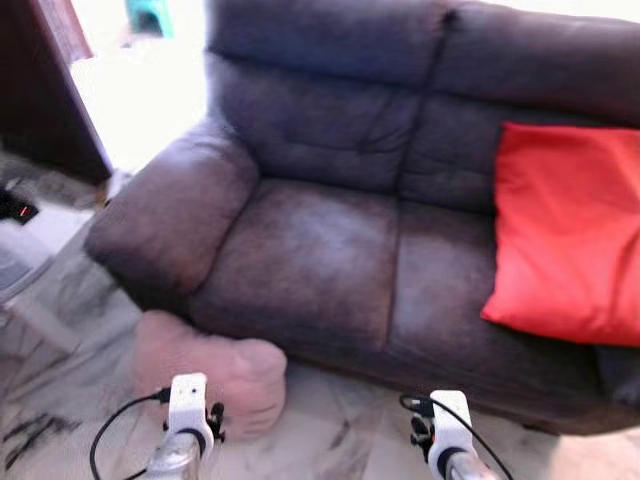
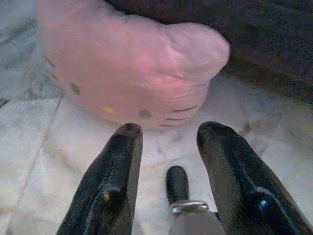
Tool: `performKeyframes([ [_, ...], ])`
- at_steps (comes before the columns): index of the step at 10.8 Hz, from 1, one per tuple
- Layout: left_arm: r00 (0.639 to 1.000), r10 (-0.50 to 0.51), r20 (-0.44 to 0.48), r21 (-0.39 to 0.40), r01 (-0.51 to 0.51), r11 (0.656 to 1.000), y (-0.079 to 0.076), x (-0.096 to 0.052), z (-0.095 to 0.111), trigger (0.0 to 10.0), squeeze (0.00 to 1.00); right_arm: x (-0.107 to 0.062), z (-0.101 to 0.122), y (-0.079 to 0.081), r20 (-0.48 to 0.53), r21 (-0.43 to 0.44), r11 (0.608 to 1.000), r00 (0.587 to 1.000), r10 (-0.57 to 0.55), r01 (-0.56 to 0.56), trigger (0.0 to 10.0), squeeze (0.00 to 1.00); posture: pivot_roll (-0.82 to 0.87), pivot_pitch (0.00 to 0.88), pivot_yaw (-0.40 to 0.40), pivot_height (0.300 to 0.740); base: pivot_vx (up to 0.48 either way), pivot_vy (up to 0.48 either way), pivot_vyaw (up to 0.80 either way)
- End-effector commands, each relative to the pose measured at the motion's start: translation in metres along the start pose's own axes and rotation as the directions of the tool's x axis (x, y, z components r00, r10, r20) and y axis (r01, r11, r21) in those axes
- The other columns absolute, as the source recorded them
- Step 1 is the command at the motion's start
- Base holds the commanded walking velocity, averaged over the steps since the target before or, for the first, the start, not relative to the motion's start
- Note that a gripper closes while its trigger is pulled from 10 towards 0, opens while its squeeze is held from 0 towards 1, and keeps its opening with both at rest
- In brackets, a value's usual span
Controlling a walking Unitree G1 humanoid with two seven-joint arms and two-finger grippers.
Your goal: Move the pillow to the sofa from floor
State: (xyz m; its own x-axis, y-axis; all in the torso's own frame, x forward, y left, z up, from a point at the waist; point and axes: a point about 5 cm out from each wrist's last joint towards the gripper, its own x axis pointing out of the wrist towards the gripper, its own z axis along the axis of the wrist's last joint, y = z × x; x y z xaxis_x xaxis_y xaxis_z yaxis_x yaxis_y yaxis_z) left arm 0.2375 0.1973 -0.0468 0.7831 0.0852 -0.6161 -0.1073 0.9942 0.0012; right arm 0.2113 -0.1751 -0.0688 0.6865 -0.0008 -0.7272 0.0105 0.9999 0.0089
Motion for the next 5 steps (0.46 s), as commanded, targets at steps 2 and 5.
performKeyframes([
  [2, 1.0, -0.004, -0.026, 0.005, 0.004, 1.0, -0.001, -0.0008, -0.0048, 10.0, 0.0, -0.0009, -0.003, -0.0039, -0.013, 0.012, 1.0, 1.0, -0.014, 0.014, 10.0, 0.0, 0.09, 0.126, -0.07, 0.74, 0.0, 0.283, 0.0],
  [5, 1.0, -0.001, -0.029, 0.004, 0.001, 1.0, 0.0003, -0.001, -0.0055, 10.0, 0.0, -0.0008, -0.0032, -0.0033, -0.016, 0.008, 1.0, 1.0, -0.012, 0.012, 10.0, 0.0, 0.09, 0.126, -0.069, 0.74, 0.0, 0.286, 0.0],
])
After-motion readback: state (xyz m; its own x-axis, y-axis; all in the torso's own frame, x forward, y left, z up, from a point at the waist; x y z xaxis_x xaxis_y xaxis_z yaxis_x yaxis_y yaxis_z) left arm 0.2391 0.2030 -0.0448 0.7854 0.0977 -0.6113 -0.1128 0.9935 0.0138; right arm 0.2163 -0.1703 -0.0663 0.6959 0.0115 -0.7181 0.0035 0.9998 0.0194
